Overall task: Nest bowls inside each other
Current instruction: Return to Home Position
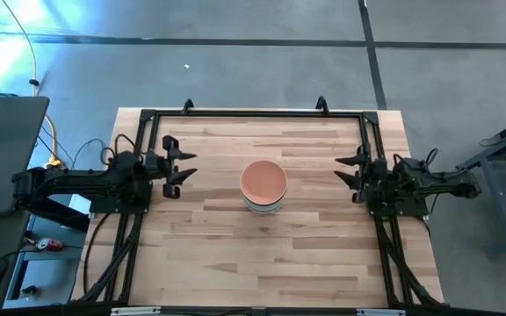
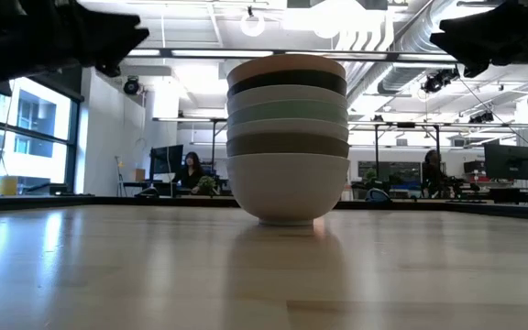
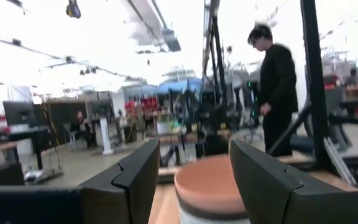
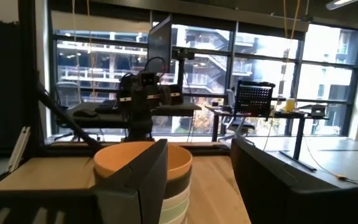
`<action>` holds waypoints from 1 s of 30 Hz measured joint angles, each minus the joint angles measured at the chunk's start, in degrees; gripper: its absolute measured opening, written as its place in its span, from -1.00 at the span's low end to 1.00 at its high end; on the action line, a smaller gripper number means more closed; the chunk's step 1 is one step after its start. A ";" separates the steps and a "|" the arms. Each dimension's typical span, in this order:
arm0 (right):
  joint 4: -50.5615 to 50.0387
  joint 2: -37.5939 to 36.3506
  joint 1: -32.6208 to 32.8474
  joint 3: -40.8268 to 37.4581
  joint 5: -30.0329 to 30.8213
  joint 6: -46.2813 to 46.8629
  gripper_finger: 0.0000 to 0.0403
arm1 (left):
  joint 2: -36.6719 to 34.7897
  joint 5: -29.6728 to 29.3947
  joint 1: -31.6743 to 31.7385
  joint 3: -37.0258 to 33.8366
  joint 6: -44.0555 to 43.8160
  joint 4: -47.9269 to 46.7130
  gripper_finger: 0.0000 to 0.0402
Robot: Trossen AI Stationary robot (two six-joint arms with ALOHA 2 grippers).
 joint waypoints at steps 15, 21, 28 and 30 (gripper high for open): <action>1.36 0.02 -0.02 0.00 4.32 5.49 -0.16 | 3.35 -3.96 -0.03 0.00 -7.53 5.54 -0.07; 0.07 0.02 -0.02 0.00 7.56 9.62 -0.16 | 6.50 -6.45 -0.04 0.00 -9.90 6.45 -0.07; -0.75 0.02 -0.02 0.00 7.70 12.74 -0.16 | 6.80 -8.76 -0.04 0.02 -6.68 14.30 -0.07; -1.20 0.02 -0.02 -0.01 7.67 13.16 -0.16 | 5.96 -7.48 -0.04 0.07 -4.33 14.98 -0.07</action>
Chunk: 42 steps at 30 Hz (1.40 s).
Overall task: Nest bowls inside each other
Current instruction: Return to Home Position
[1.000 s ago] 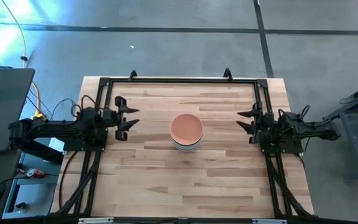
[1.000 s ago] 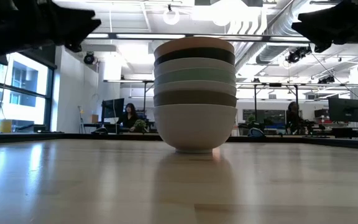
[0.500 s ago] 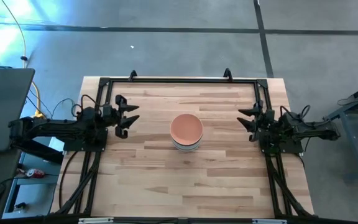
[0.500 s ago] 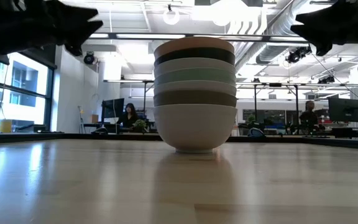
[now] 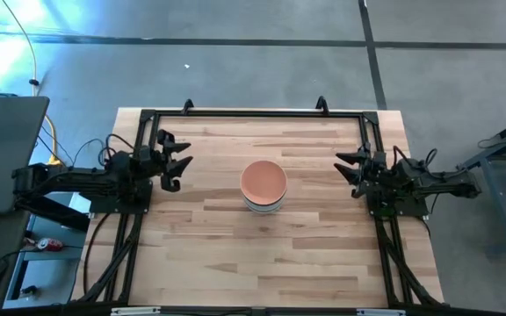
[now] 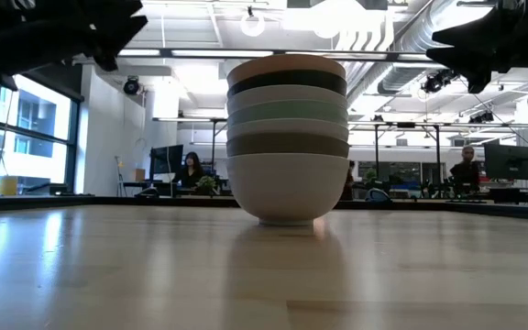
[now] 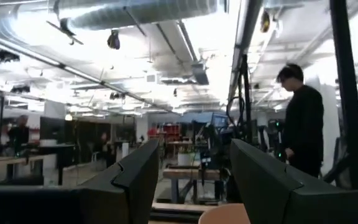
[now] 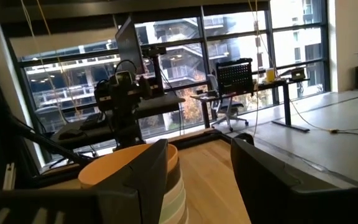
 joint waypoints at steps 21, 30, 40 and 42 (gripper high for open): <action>-0.26 0.00 0.00 -0.01 -0.13 4.12 -0.16 | -20.11 0.47 0.42 0.00 -0.16 -17.34 -0.07; -0.26 0.00 0.00 -0.01 -0.13 6.46 -0.16 | -31.29 4.70 0.40 5.65 -7.04 -51.75 -0.07; -4.79 0.00 0.01 -0.01 -0.15 10.35 -0.16 | -34.07 6.65 0.39 10.84 -4.28 -69.59 -0.07; -4.97 0.00 0.00 -0.01 -0.14 10.93 -0.16 | -34.06 6.38 0.39 9.59 -4.88 -69.65 -0.07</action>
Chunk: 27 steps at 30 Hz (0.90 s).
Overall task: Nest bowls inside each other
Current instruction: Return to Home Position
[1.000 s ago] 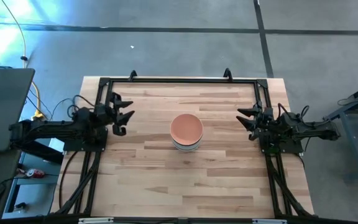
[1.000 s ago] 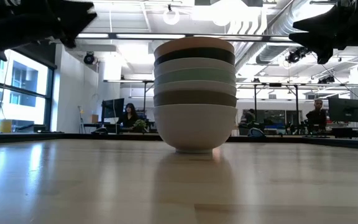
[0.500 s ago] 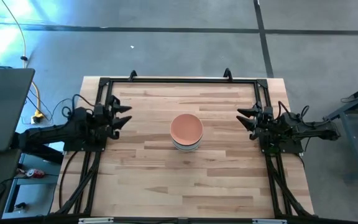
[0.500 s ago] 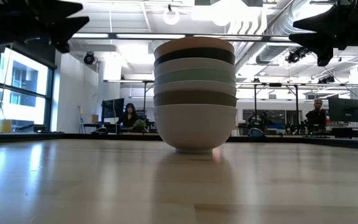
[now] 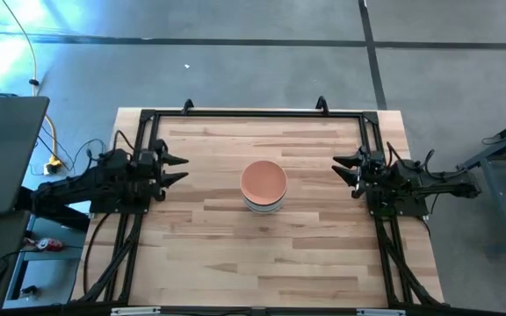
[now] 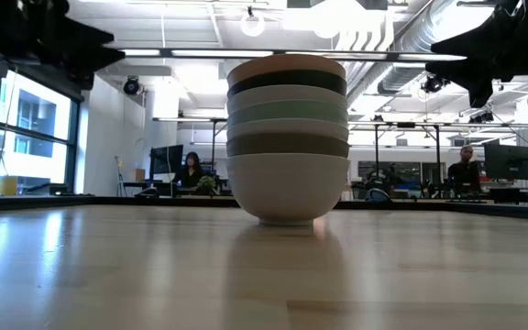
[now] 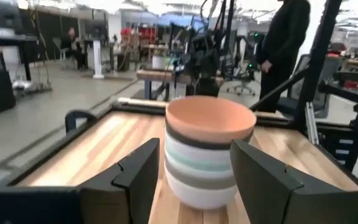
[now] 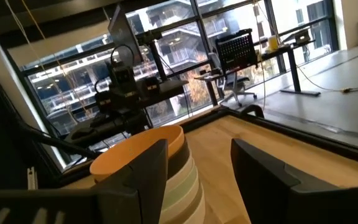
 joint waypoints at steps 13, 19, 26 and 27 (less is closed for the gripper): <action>0.01 0.00 0.00 0.00 0.01 0.05 -0.16 | 0.00 -2.09 0.00 -1.20 3.30 4.65 -0.07; 0.01 0.00 0.00 0.00 0.01 -0.01 -0.16 | -1.11 -3.05 0.02 -8.26 2.65 17.94 -0.15; -0.25 0.00 0.00 0.00 0.01 -0.18 -0.16 | -1.49 -2.93 0.02 -9.54 1.06 19.28 -0.24; -0.45 0.00 0.00 0.00 0.01 -0.43 -0.16 | -1.49 -2.95 0.02 -9.54 1.06 19.30 -0.24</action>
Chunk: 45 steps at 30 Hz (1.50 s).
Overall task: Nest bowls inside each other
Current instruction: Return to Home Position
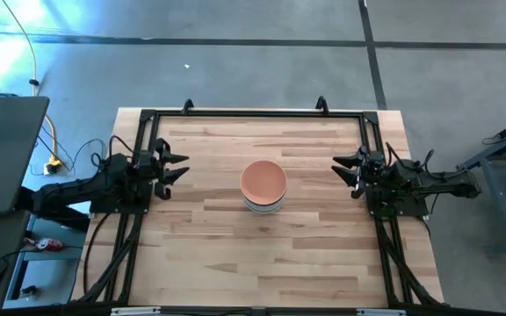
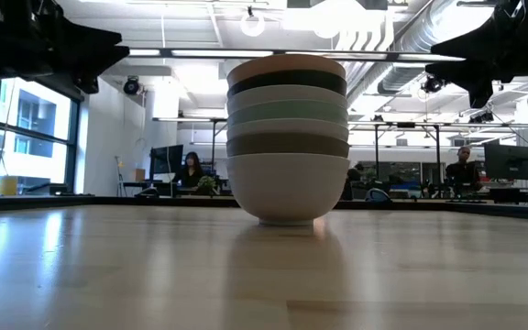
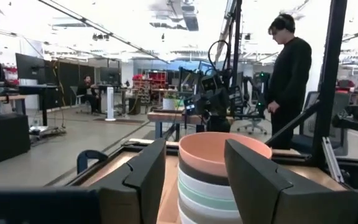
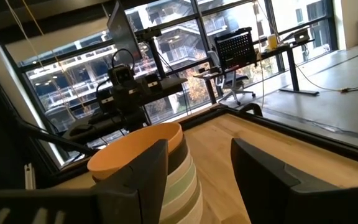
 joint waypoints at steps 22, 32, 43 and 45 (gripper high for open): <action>-6.07 0.00 0.00 0.02 -0.56 0.86 -0.16 | 0.00 4.45 -0.01 0.00 -2.37 -5.53 -0.45; -8.22 0.00 0.01 0.02 -2.01 0.45 -0.16 | 0.00 1.38 -0.02 0.00 -1.56 -6.13 -0.39; -8.21 0.00 0.02 0.02 -5.68 0.77 -0.16 | 0.00 9.88 -0.02 0.00 -3.80 -3.34 -0.34; -8.20 0.00 0.00 0.02 -8.43 -1.45 -0.16 | 0.00 10.62 -0.02 0.00 -3.67 -3.15 -0.34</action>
